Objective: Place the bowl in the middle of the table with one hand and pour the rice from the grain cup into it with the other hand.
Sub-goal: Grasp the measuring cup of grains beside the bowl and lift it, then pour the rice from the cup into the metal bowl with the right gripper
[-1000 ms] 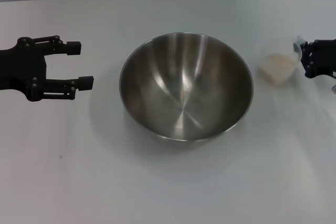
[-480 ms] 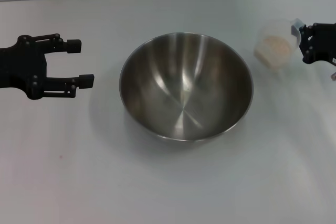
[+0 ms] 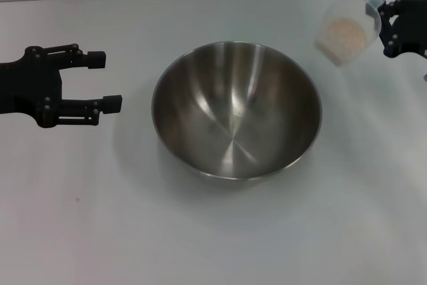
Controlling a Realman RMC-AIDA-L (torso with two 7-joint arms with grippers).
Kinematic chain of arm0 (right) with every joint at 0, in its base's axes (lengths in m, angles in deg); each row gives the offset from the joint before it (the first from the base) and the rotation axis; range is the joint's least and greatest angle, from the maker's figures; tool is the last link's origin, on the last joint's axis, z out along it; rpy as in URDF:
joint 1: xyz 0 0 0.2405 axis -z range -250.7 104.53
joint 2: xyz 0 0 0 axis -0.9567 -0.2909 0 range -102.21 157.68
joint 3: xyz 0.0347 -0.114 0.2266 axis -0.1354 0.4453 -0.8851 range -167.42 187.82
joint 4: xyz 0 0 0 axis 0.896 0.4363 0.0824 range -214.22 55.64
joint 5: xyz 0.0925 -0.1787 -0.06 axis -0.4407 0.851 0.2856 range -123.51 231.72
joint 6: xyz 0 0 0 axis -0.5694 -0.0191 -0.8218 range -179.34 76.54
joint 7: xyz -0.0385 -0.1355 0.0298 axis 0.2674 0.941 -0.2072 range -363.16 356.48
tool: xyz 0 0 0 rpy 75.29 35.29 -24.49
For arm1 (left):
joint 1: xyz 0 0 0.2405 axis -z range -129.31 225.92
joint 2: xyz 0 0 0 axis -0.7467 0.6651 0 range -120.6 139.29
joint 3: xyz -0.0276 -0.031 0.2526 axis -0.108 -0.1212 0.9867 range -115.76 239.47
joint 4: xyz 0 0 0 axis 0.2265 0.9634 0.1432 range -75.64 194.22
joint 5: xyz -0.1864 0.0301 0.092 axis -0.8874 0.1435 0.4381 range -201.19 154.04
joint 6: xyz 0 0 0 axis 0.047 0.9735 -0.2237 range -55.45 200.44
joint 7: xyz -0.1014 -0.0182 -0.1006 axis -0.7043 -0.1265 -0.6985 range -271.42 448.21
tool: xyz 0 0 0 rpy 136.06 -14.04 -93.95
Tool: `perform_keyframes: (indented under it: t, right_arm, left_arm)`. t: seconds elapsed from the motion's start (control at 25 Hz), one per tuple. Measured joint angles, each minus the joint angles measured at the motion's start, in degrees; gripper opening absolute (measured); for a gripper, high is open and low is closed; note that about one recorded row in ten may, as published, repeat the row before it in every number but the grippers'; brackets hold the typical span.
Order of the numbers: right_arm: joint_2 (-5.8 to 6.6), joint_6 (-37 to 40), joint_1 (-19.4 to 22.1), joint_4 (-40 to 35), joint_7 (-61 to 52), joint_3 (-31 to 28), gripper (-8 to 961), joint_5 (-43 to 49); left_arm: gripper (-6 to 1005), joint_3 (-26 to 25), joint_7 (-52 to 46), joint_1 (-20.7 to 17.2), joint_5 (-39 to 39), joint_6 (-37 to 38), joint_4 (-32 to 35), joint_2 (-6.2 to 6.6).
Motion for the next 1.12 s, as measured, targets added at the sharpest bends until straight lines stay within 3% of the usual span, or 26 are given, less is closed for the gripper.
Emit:
perform_keyframes:
  t: [0.44, 0.8, 1.12]
  right_arm:
    - [-0.09, 0.4, -1.2, -5.3, 1.8, 4.5, 31, -1.1]
    - [-0.18, -5.5, 0.1, -15.2, 4.1, 18.7, 36, -2.8]
    - [-0.14, -7.1, 3.0, -23.4, 6.4, 25.3, 40, -2.8]
  left_arm:
    - [842, -0.1, -0.6, -0.1, -0.3, 0.0, 0.3, -0.34]
    - [842, -0.8, -0.8, -0.2, -0.4, 0.0, 1.3, -0.92]
    - [842, -1.5, -0.8, -0.2, -0.4, -0.2, 1.3, -1.04]
